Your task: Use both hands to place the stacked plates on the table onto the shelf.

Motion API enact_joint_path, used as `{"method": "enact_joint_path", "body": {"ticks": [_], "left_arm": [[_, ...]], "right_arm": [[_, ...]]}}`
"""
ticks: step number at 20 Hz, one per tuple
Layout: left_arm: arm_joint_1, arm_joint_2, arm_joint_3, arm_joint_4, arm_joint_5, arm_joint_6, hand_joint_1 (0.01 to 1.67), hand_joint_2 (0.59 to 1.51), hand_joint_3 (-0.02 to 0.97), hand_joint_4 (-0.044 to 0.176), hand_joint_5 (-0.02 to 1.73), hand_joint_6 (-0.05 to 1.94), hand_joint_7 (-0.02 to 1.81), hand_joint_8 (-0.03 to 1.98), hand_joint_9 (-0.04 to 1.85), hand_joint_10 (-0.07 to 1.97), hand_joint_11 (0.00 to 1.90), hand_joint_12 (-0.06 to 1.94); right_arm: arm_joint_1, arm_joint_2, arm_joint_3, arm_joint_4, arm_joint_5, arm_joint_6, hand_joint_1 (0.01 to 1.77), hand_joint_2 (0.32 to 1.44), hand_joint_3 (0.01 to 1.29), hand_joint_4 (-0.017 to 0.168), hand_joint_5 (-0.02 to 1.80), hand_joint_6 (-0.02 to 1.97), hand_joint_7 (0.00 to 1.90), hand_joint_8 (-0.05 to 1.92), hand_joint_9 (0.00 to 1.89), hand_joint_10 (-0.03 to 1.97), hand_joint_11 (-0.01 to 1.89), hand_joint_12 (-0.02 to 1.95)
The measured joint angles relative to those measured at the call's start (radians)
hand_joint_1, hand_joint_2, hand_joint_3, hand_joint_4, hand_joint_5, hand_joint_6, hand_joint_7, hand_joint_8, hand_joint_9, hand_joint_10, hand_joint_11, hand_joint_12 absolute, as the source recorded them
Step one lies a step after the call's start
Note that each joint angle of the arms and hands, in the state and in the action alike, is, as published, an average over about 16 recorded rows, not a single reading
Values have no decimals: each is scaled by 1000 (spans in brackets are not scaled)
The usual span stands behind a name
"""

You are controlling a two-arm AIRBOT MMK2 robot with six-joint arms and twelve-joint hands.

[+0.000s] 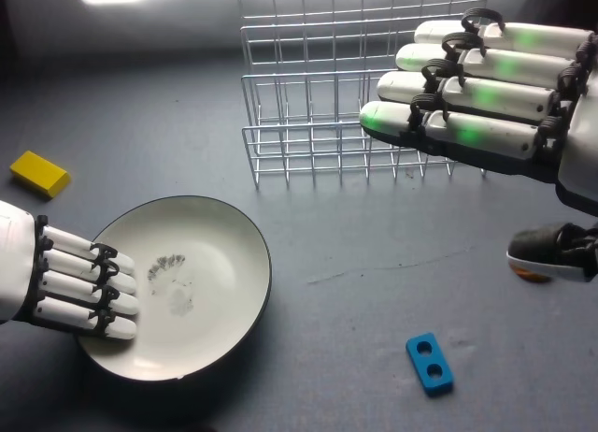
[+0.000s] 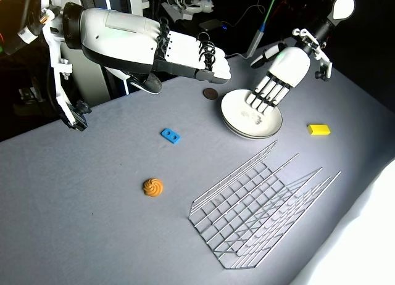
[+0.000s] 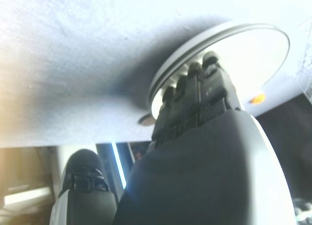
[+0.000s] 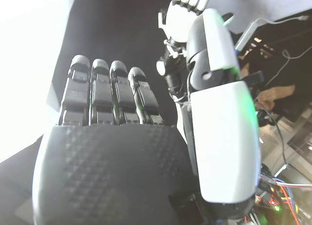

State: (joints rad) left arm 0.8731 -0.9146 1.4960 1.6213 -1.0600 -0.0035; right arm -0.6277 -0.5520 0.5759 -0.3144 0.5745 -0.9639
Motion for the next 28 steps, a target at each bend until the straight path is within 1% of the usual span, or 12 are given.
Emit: {"method": "enact_joint_path", "body": {"ticks": [5, 10, 15, 19, 23, 28], "left_arm": [[0, -8, -20, -9, 11, 4, 25, 1099, 21, -1, 6, -20, -11, -15, 6, 4, 16, -12], [-19, -14, -67, -11, 33, 6, 25, 1099, 22, -3, 1, -22, -12, -18, 11, 9, 16, -12], [-40, -23, -118, -12, 57, 7, 25, 1099, 22, -5, -3, -22, -12, -18, 6, 4, 15, -14], [-55, -29, -146, -9, 71, 5, 25, 1102, 21, -6, -7, -22, -11, -17, 1, -3, 15, -16], [-61, -35, -156, -11, 74, 1, 25, 1104, 21, -6, -7, -22, -10, -15, -8, -14, 14, -19], [-57, -40, -151, -20, 67, -7, 25, 1105, 21, -5, -6, -22, -9, -13, -16, -23, 14, -20]], "right_arm": [[1, -19, 0, 1, -18, -57, 1108, 1089, 13, 7, 12, 19, 22, 12, 15, 8, 21, -9], [3, -59, 2, 4, -38, -140, 1178, 1100, 13, 7, 12, 18, 22, 12, 15, 8, 21, -9], [5, -141, 27, 6, -68, -230, 1262, 1125, 13, 7, 12, 18, 22, 12, 15, 8, 21, -9], [6, -223, 68, 28, -98, -298, 1322, 1147, 13, 7, 12, 18, 22, 12, 15, 8, 21, -9], [8, -298, 112, 62, -130, -350, 1360, 1166, 13, 7, 13, 18, 22, 12, 15, 9, 21, -9], [17, -364, 161, 106, -160, -393, 1345, 1167, 13, 7, 13, 19, 22, 12, 15, 9, 21, -9]]}}
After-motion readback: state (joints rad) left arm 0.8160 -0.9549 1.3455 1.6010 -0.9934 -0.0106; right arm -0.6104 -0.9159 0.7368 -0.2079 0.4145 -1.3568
